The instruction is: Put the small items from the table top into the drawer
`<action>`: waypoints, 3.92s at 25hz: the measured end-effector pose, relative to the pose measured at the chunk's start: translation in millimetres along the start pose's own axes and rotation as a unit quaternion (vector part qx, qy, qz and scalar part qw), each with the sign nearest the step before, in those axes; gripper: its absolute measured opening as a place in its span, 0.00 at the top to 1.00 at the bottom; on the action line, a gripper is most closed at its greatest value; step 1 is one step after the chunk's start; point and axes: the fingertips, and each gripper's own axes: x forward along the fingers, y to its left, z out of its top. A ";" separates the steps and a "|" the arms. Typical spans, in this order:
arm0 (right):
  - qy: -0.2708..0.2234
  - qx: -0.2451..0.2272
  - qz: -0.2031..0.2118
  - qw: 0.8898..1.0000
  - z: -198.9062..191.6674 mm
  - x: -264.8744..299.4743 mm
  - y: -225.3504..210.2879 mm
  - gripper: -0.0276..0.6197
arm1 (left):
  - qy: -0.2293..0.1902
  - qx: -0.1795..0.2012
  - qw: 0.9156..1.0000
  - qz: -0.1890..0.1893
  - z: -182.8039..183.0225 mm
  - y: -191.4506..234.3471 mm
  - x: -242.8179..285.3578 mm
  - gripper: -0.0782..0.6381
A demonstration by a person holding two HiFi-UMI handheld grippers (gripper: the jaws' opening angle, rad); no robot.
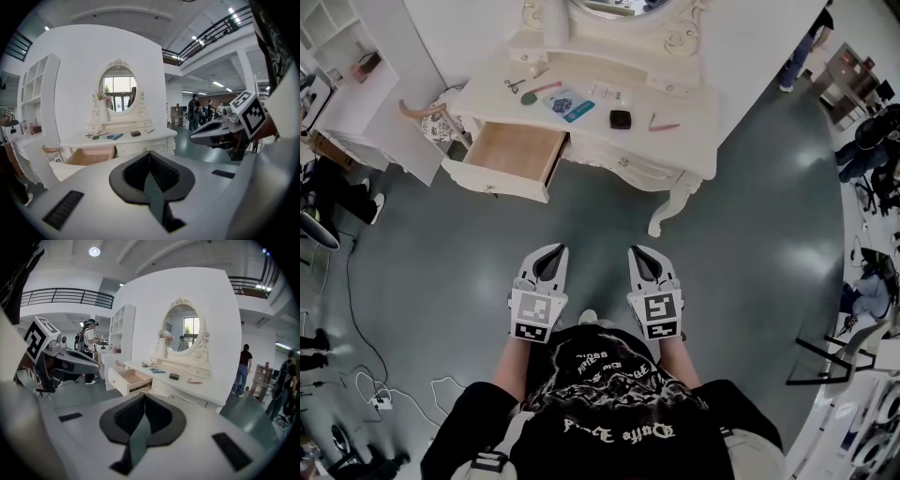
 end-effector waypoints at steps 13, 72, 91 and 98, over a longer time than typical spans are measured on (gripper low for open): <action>0.025 0.020 -0.027 0.999 -1.5 36.0 -15.6 0.94 | -0.003 -0.006 1.000 -0.018 3.9 33.2 35.9 0.87; 0.027 0.152 -0.185 0.971 94.9 264.5 -71.9 0.66 | 0.010 0.019 0.993 -0.118 35.2 292.2 196.5 0.87; 0.064 0.165 -0.155 0.972 88.6 319.6 -147.9 0.55 | 0.042 -0.010 0.997 -0.070 36.7 302.2 240.3 0.87; 0.089 0.177 -0.158 0.967 79.7 336.7 -168.9 0.50 | 0.057 -0.015 0.997 -0.057 33.1 307.2 253.0 0.87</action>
